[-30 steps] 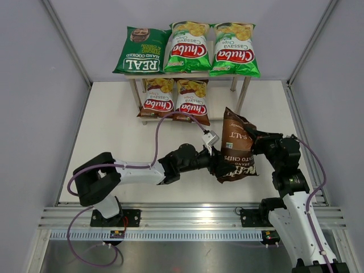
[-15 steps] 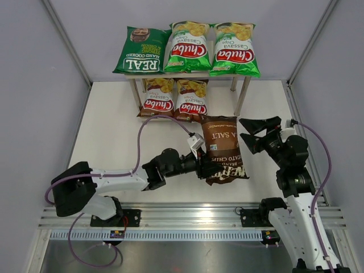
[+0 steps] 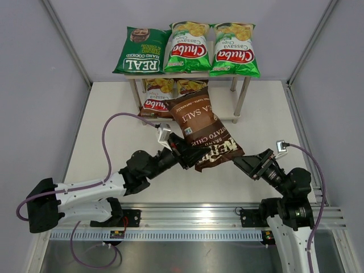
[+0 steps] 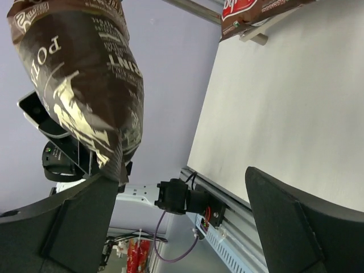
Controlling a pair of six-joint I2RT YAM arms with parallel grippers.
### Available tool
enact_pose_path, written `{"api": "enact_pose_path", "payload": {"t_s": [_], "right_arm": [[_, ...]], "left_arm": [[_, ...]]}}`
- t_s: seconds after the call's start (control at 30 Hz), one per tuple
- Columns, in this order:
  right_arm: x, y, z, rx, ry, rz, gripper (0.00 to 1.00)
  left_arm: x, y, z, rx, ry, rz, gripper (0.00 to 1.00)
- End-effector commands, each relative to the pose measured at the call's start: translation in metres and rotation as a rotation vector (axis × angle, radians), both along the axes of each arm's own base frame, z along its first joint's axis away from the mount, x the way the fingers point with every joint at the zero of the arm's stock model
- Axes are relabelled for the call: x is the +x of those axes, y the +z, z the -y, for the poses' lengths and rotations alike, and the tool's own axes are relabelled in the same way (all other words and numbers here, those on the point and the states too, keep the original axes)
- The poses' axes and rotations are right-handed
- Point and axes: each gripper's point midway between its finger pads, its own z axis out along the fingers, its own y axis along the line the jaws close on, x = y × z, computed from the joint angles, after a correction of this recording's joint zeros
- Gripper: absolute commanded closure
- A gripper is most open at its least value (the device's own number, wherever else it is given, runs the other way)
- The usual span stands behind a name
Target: Place and organize the chips bags onto the shelf
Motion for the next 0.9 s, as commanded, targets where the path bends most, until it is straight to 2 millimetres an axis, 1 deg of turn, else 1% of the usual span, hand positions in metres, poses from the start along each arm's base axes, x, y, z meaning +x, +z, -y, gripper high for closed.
{"api": "enact_pose_path", "payload": {"t_s": [0.0,0.03,0.07,0.13,0.17,0.23,0.27,0.33,0.37,0.4,0.43,0.53,0.57,0.63,0.73,0.77,0.83,0.87], "right_arm": [[-0.024,0.018,-0.010,0.095,0.104,0.064,0.01],[-0.026,0.018,-0.012,0.113,0.124,0.084,0.01],[-0.035,0.039,-0.012,0.161,0.146,0.175,0.01],[-0.040,0.051,-0.013,0.186,0.173,0.239,0.01],[-0.040,0.061,-0.014,0.199,0.186,0.277,0.00],[-0.037,0.067,-0.014,0.197,0.187,0.297,0.01],[-0.034,0.073,-0.015,0.207,0.194,0.316,0.01],[-0.028,0.078,-0.015,0.229,0.198,0.312,0.01],[-0.027,0.087,-0.015,0.251,0.212,0.332,0.01],[-0.026,0.090,-0.016,0.260,0.216,0.339,0.01],[-0.027,0.098,-0.015,0.264,0.217,0.357,0.01],[-0.020,0.104,-0.015,0.239,0.197,0.356,0.01],[-0.014,0.101,-0.016,0.230,0.191,0.342,0.01],[-0.011,0.097,-0.017,0.232,0.195,0.324,0.01],[-0.012,0.097,-0.017,0.245,0.209,0.336,0.01],[-0.015,0.099,-0.017,0.249,0.212,0.346,0.01],[-0.016,0.099,-0.017,0.247,0.218,0.348,0.05],[-0.015,0.098,-0.017,0.247,0.219,0.345,0.09]], "left_arm": [[0.004,0.053,-0.017,-0.171,0.074,0.078,0.77],[0.005,0.056,-0.017,-0.173,0.082,0.090,0.78],[0.004,0.059,-0.017,-0.188,0.084,0.098,0.78],[0.004,0.063,-0.016,-0.199,0.086,0.114,0.77],[0.001,0.070,-0.017,-0.225,0.079,0.125,0.77],[-0.002,0.073,-0.014,-0.232,0.064,0.139,0.77],[-0.008,0.082,-0.013,-0.254,0.047,0.157,0.77],[-0.012,0.084,-0.007,-0.248,0.030,0.179,0.77],[-0.016,0.085,-0.004,-0.247,0.017,0.185,0.77],[-0.017,0.089,-0.003,-0.250,0.019,0.196,0.77],[-0.018,0.087,0.001,-0.244,0.011,0.194,0.77],[-0.019,0.085,0.006,-0.246,-0.002,0.194,0.77],[-0.021,0.088,0.006,-0.265,-0.008,0.196,0.76],[-0.022,0.091,0.008,-0.279,-0.014,0.194,0.76],[-0.022,0.092,0.013,-0.283,-0.015,0.190,0.76],[-0.021,0.089,0.017,-0.276,-0.016,0.184,0.76],[-0.020,0.088,0.021,-0.275,-0.018,0.178,0.76],[-0.022,0.089,0.022,-0.285,-0.027,0.180,0.76]]}}
